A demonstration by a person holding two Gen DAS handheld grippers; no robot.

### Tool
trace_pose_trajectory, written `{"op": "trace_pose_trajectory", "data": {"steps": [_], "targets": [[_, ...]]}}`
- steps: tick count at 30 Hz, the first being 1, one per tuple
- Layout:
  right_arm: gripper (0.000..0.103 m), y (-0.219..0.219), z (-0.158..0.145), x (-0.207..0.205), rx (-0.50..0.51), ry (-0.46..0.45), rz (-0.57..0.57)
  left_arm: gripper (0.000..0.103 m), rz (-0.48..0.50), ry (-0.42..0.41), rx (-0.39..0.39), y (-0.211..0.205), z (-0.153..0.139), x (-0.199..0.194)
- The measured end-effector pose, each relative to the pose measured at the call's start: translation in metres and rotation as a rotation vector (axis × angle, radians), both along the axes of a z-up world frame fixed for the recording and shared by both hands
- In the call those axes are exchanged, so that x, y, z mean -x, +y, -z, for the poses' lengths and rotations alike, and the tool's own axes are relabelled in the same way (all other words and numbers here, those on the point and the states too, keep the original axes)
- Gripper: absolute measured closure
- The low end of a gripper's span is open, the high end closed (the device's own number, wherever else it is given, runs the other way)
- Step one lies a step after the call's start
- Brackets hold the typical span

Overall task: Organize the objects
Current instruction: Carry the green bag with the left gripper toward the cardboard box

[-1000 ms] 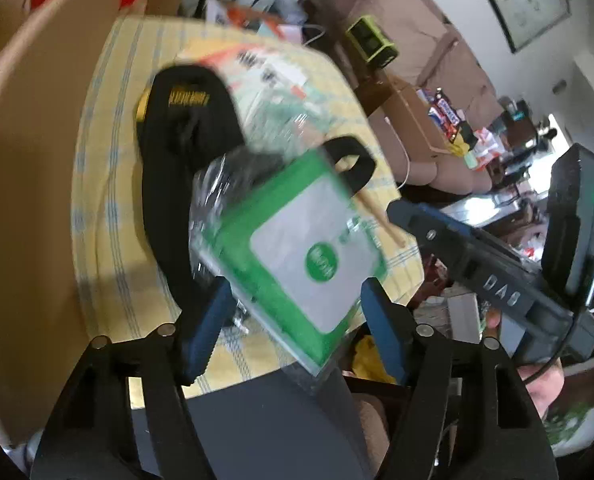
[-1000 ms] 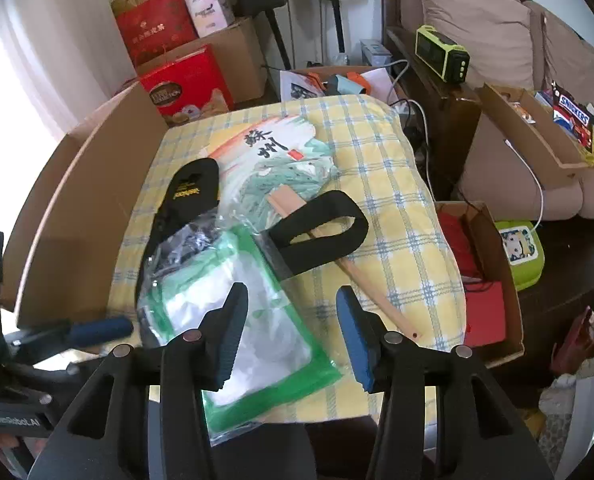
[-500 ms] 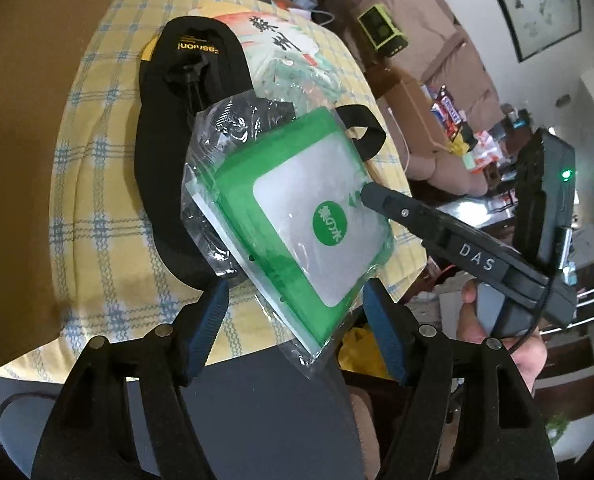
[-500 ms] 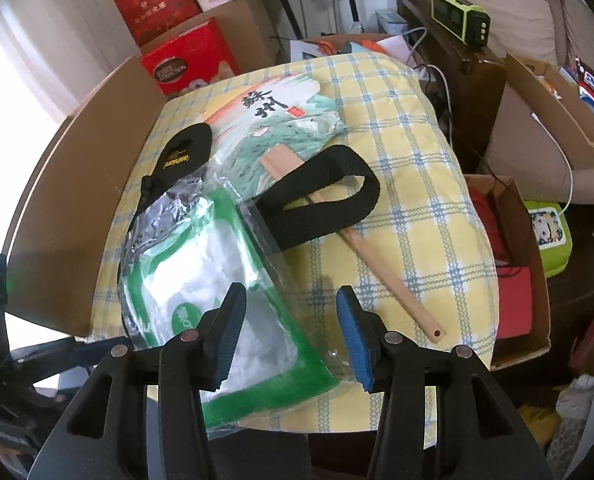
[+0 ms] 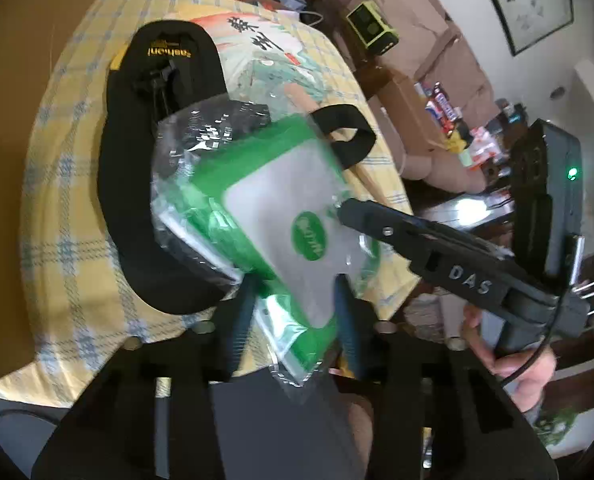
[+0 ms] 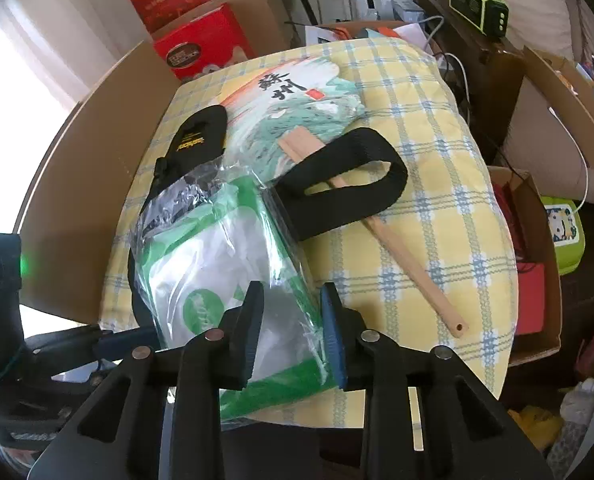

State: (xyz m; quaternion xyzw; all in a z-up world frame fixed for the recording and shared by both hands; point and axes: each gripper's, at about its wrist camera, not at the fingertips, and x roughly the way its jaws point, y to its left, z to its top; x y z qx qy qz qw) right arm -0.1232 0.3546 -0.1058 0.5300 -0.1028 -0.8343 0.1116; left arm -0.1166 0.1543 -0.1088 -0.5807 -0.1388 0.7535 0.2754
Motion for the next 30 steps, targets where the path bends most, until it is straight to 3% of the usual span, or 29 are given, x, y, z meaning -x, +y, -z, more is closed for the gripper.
{"op": "trace_pose_trajectory", "data": {"steps": [2,6,8,13,15,17,20,26,30], "targets": [[0.075,0.009,0.0,0.002,0.001,0.01,0.031,0.082,0.003,-0.02,0.001,-0.001,0.003,0.003],[0.057,0.009,0.001,0.006,-0.065,0.038,0.001,0.081,-0.001,-0.041,-0.024,-0.002,0.007,0.006],[0.055,0.004,0.002,0.007,-0.086,0.055,-0.036,0.071,-0.012,-0.047,-0.043,-0.005,0.008,0.007],[0.06,0.008,0.009,0.014,0.07,-0.001,-0.099,0.056,-0.005,-0.049,-0.075,0.002,0.008,0.008],[0.06,0.012,0.011,0.015,0.107,-0.009,-0.111,0.056,-0.004,-0.043,-0.077,0.004,0.007,0.008],[0.064,0.017,0.012,0.015,0.135,-0.016,-0.099,0.063,-0.002,-0.031,-0.075,0.005,0.006,0.009],[0.08,0.019,0.01,0.01,0.142,-0.006,-0.085,0.076,0.016,0.008,-0.037,0.009,0.001,0.008],[0.085,0.013,-0.008,0.0,0.131,0.052,-0.073,0.076,0.027,0.061,-0.036,0.009,-0.017,0.005],[0.087,0.009,-0.028,-0.005,0.131,0.093,-0.07,0.076,0.021,0.093,-0.076,-0.001,-0.037,0.005]]}}
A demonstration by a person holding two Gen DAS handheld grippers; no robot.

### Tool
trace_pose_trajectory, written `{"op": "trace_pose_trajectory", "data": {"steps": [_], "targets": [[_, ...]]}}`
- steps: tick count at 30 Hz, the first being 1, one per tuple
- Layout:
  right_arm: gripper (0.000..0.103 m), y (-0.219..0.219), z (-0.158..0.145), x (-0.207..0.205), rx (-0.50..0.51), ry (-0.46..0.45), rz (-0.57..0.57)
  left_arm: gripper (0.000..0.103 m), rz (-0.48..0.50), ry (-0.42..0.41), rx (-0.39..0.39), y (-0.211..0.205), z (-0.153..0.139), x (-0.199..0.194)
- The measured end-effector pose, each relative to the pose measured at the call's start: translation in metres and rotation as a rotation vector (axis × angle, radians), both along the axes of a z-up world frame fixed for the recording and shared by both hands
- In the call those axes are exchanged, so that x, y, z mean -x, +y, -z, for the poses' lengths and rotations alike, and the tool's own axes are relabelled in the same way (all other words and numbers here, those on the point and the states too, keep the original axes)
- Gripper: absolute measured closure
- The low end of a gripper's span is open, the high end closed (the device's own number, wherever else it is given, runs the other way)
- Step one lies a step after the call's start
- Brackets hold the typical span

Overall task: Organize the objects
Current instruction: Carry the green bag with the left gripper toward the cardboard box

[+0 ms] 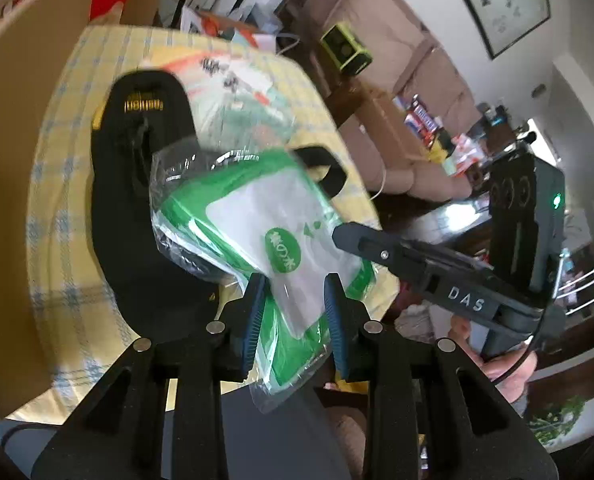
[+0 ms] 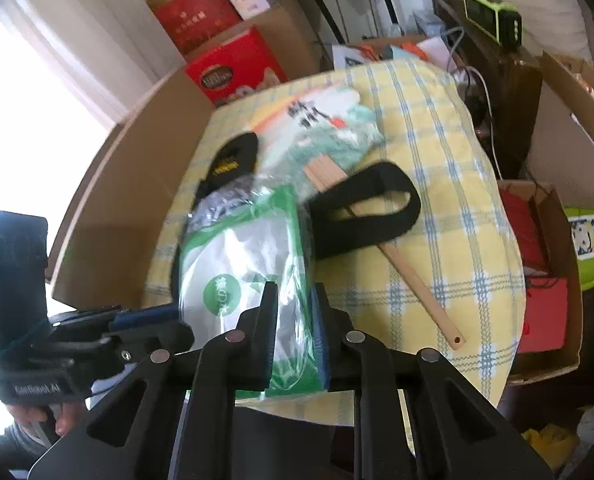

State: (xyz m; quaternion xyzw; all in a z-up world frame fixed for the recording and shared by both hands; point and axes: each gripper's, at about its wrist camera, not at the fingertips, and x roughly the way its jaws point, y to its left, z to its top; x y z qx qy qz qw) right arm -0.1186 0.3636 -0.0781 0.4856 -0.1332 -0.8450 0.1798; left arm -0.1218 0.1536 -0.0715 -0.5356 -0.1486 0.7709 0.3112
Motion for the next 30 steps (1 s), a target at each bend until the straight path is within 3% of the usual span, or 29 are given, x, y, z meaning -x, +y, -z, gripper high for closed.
{"op": "trace_pose_trajectory", "data": {"steps": [20,30], "targets": [[0.087,-0.029,-0.07,-0.004,0.038,0.123,0.006,0.077,-0.055,0.125,-0.1,-0.041,-0.078,0.011],[0.087,-0.088,-0.104,0.005,0.041,0.18,-0.073,0.077,-0.143,0.179,-0.122,-0.1,-0.108,0.015]]}}
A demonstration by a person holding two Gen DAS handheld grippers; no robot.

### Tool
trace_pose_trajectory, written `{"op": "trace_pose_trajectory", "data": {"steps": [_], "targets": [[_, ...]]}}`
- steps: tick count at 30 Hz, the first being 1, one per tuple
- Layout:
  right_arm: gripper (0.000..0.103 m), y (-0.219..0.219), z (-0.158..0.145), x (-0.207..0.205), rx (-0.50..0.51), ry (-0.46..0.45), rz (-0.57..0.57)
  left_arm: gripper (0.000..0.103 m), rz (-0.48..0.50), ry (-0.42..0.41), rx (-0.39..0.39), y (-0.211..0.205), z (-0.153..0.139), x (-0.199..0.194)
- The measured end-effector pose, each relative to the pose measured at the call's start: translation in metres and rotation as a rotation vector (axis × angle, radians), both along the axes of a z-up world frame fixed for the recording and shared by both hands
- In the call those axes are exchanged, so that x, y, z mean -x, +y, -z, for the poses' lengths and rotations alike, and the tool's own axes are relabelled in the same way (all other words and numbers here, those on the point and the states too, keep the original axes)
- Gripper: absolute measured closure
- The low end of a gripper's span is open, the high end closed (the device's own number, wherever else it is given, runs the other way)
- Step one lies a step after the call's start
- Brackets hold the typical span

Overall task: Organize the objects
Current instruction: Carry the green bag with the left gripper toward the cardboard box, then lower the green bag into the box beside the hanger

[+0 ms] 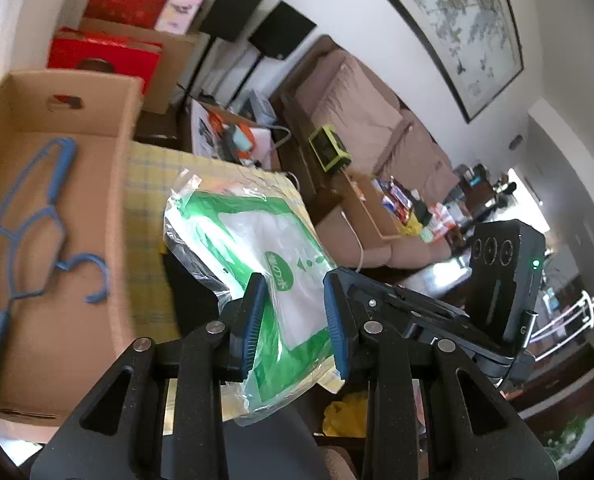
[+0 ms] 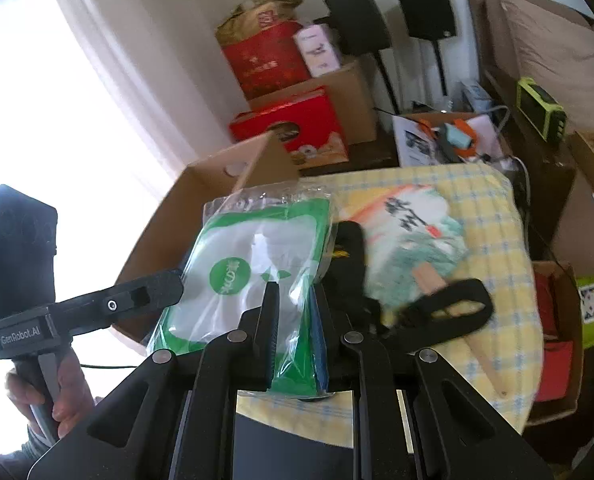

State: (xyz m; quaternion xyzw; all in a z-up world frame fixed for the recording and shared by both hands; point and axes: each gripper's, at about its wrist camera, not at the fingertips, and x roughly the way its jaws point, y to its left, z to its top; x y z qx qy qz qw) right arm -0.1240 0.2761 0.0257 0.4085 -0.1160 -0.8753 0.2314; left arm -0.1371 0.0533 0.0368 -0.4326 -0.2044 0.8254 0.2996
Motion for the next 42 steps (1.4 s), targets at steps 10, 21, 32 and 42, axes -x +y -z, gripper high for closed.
{"op": "trace_pose_trajectory", "data": {"steps": [10,21,32,42], "targets": [[0.087,-0.078,-0.014,0.01,-0.002,0.021,-0.106,0.077,-0.113,0.035,0.005,-0.078,-0.015,0.002],[0.087,-0.149,0.007,0.019,-0.062,-0.012,-0.191,0.077,-0.209,0.0,0.048,-0.139,0.004,0.006],[0.088,-0.163,0.042,0.019,-0.131,-0.067,-0.226,0.077,-0.23,-0.144,0.081,-0.156,0.07,0.015],[0.085,-0.153,0.018,0.006,-0.143,-0.016,-0.199,0.076,-0.195,-0.042,0.168,-0.131,0.032,0.002]]}}
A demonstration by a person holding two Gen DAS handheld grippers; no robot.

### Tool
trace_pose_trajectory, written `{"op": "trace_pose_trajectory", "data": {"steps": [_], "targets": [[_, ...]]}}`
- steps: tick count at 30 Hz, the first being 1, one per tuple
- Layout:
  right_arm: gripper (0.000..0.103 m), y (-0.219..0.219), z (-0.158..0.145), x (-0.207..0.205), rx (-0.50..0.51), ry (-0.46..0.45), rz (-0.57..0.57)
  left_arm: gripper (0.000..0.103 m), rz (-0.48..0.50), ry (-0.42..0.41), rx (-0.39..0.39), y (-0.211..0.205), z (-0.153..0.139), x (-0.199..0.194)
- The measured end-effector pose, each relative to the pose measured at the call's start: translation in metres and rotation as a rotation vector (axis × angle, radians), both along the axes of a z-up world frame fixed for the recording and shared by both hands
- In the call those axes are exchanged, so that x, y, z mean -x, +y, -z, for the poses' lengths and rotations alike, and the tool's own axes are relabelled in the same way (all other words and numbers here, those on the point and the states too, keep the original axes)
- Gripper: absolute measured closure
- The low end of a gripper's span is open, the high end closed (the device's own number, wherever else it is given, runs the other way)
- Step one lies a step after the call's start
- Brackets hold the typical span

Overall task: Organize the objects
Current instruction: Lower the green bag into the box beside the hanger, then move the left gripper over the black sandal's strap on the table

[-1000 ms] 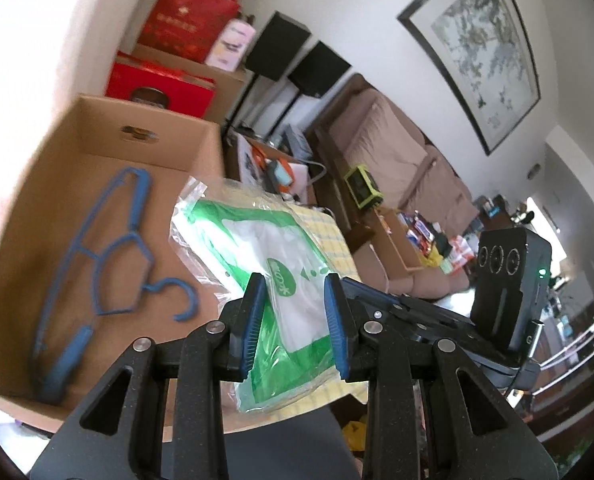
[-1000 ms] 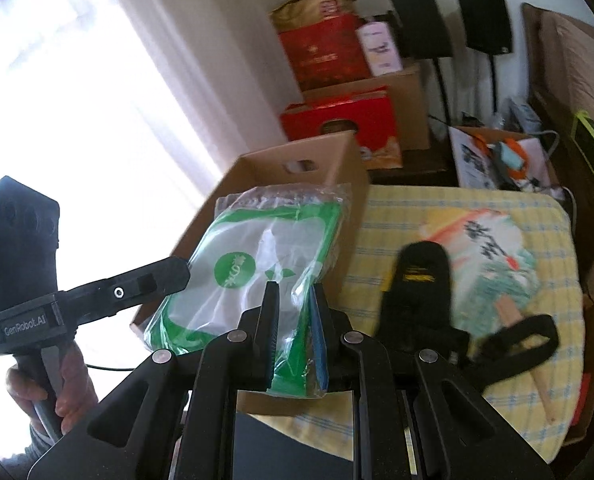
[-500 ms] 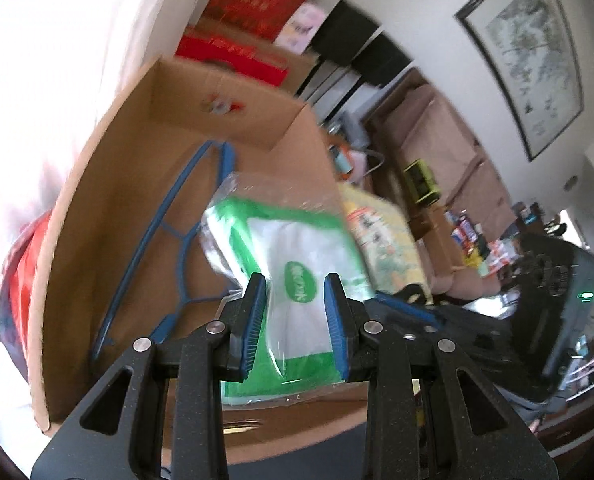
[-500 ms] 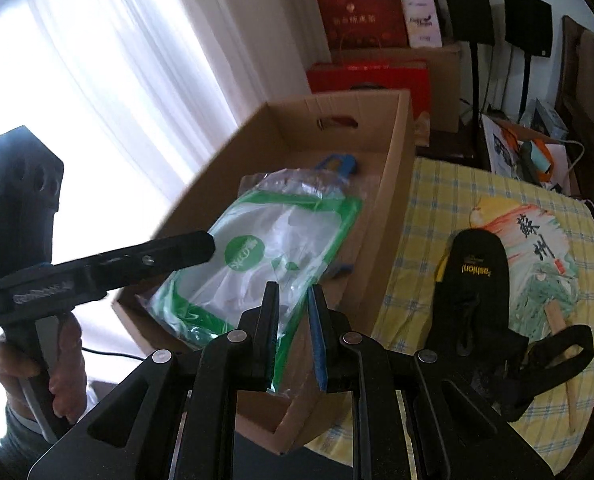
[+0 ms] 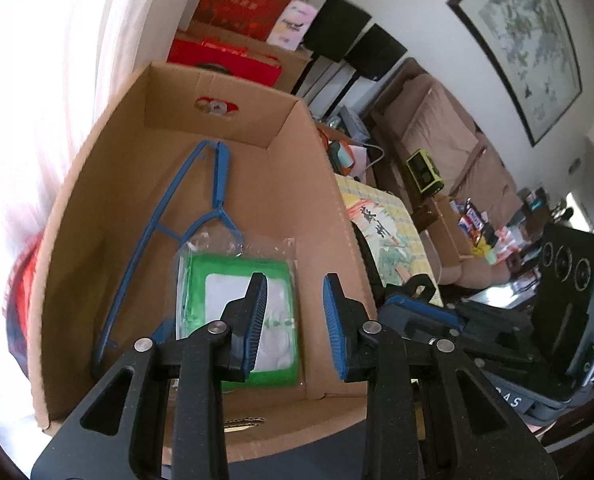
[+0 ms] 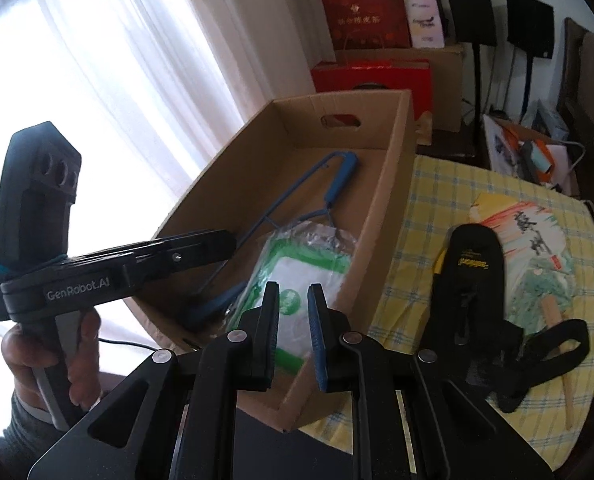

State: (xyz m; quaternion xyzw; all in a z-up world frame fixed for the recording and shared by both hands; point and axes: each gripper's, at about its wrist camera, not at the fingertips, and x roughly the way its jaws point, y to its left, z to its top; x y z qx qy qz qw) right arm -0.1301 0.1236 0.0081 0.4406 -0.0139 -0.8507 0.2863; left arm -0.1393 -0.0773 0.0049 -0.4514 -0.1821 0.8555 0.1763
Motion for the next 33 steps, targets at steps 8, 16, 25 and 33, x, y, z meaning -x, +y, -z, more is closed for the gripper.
{"op": "trace_pose_trajectory", "data": {"steps": [8,16,25,33], "targets": [[0.056,0.032,-0.01,-0.005,-0.034,0.034,0.087,0.04,0.01,0.052,0.101,0.023,-0.016,-0.015],[0.026,0.071,-0.008,-0.003,-0.003,0.001,0.157,0.025,0.04,0.082,0.13,0.045,-0.024,-0.023],[0.022,0.107,-0.013,-0.01,-0.017,0.02,0.233,0.014,0.087,0.107,0.12,0.068,-0.028,-0.027],[0.019,0.142,-0.01,-0.016,-0.025,0.016,0.308,0.0,0.122,0.13,0.135,0.093,-0.031,-0.035]]}}
